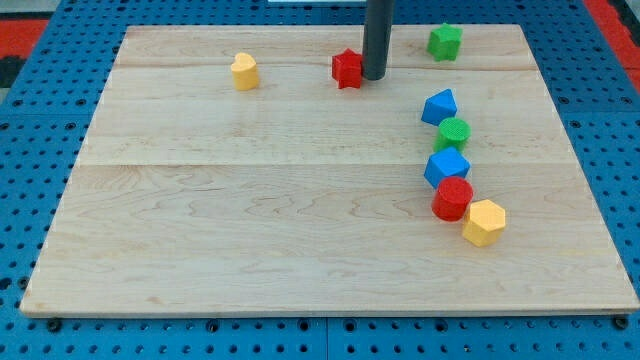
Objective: Push the red star parallel to the triangle
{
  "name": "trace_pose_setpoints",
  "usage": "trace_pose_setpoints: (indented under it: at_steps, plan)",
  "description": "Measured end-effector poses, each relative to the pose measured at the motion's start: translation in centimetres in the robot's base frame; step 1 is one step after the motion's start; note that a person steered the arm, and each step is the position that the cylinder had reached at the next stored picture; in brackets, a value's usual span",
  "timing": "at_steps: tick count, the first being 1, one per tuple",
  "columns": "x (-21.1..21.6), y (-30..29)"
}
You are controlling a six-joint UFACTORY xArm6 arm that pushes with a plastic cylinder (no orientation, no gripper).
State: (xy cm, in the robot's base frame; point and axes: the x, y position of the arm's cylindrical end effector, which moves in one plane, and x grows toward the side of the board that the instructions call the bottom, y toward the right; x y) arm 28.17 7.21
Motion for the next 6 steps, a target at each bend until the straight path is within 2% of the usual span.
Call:
trace_pose_setpoints:
  at_steps: [1,2,3,4,6]
  plan:
    - [-2.5,1.8]
    - [-1.3,-4.1]
    - [2.6,-9.7]
    - [3.4,-12.0]
    - [3.3,-6.3]
